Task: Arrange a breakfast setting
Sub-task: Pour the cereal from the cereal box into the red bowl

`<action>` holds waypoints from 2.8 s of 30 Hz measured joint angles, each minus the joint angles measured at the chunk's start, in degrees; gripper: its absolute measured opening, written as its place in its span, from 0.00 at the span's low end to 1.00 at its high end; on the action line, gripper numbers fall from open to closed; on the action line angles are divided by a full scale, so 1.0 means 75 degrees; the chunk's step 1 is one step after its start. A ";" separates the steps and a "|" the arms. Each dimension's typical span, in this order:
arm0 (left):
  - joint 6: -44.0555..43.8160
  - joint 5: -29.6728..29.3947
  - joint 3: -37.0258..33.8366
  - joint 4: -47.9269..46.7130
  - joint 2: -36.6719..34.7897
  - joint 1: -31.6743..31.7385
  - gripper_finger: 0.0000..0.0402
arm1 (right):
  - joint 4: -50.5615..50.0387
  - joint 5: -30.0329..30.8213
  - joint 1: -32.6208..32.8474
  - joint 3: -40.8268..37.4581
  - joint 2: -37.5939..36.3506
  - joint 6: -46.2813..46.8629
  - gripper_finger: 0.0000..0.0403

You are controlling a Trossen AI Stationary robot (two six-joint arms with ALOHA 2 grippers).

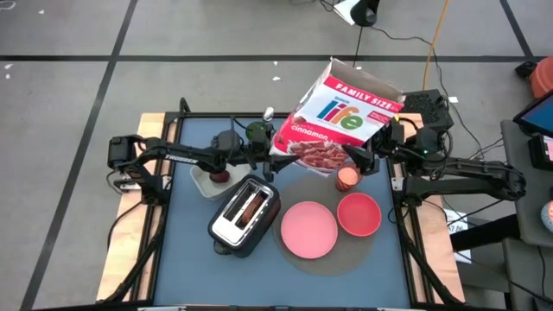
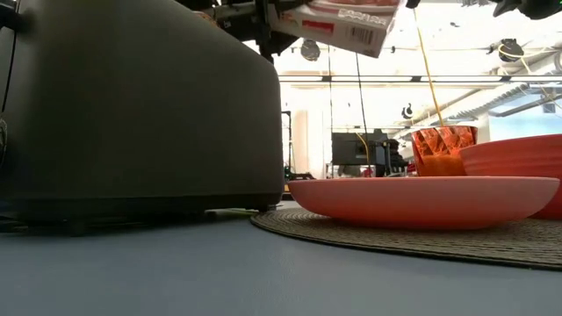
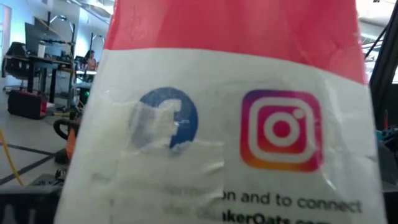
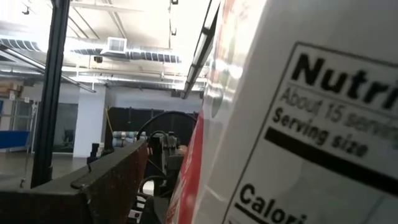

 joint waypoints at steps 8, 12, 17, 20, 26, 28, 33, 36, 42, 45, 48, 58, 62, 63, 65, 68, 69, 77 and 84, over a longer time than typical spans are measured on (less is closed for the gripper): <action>-0.0138 0.0333 0.0000 -0.0029 0.0000 0.0091 0.70 | -0.0608 -0.0048 0.0003 0.0000 -0.0161 -0.0010 0.98; -0.0271 0.0616 0.0000 -0.0195 0.0000 0.0168 0.70 | -0.1535 -0.0048 0.0006 0.0000 -0.0479 -0.0004 0.98; -0.0286 0.0942 0.0000 -0.0388 0.0006 0.0282 0.70 | -0.2739 -0.0050 0.0006 0.0000 -0.0927 -0.0003 0.98; -0.0280 0.1126 0.0000 -0.0396 0.0004 0.0354 0.70 | -0.3447 -0.0049 0.0006 0.0000 -0.1175 0.0001 0.98; -0.0262 0.1393 0.0002 -0.0442 -0.0166 0.0582 0.70 | -0.4470 -0.0052 0.0006 0.0000 -0.1544 0.0210 0.98; -0.0271 0.1547 0.0000 -0.0727 -0.0325 0.0686 0.70 | -0.4675 -0.0052 0.0006 0.0000 -0.1637 0.0224 0.98; 0.0083 0.1812 0.0006 -0.1696 -0.0801 0.0816 0.70 | -0.5123 -0.0038 0.0006 0.0000 -0.1806 0.0219 0.98; 0.0384 0.1905 0.0006 -0.2395 -0.1266 0.0822 0.70 | -0.5345 -0.0033 0.0006 0.0000 -0.1878 0.0247 0.98; 0.0917 0.1950 0.0006 -0.3956 -0.2266 0.0797 0.70 | -0.5829 0.0002 0.0003 0.0000 -0.2023 0.0289 0.98; 0.1049 0.1934 0.0006 -0.4548 -0.2732 0.0779 0.70 | -0.6041 0.0207 0.0003 0.0000 -0.2094 0.0289 0.98; 0.1093 0.1956 0.0006 -0.5075 -0.3130 0.0720 0.70 | -0.6183 0.0595 0.0003 -0.0001 -0.2164 0.0247 0.98; 0.1270 0.1963 0.0000 -0.6007 -0.3619 0.0315 0.70 | -0.6308 0.1413 0.0000 0.0000 -0.2284 0.0146 0.98; 0.1270 0.1951 0.0000 -0.6102 -0.3605 0.0180 0.70 | -0.6286 0.1411 0.0003 0.0000 -0.2284 0.0189 0.98; 0.1289 0.1953 0.0000 -0.6109 -0.3612 0.0161 0.70 | -0.6286 0.1412 0.0003 0.0000 -0.2284 0.0194 0.98; 0.1303 0.1957 0.0000 -0.6139 -0.3614 0.0124 0.70 | -0.6283 0.1412 0.0003 0.0000 -0.2284 0.0197 0.98; 0.1319 0.1951 0.0000 -0.6247 -0.3611 0.0096 0.70 | -0.6283 0.1411 0.0003 0.0000 -0.2284 0.0198 0.98; 0.1335 0.1951 0.0000 -0.6264 -0.3608 0.0096 0.70 | -0.6282 0.1412 0.0003 0.0000 -0.2284 0.0198 0.98; 0.1374 0.1954 0.0000 -0.6493 -0.3703 0.0096 0.70 | -0.6280 0.1443 0.0003 0.0000 -0.2284 0.0146 0.98; 0.1388 0.1953 0.0000 -0.6548 -0.4020 0.0096 0.70 | -0.6280 0.1836 0.0003 0.0000 -0.2281 -0.0019 0.98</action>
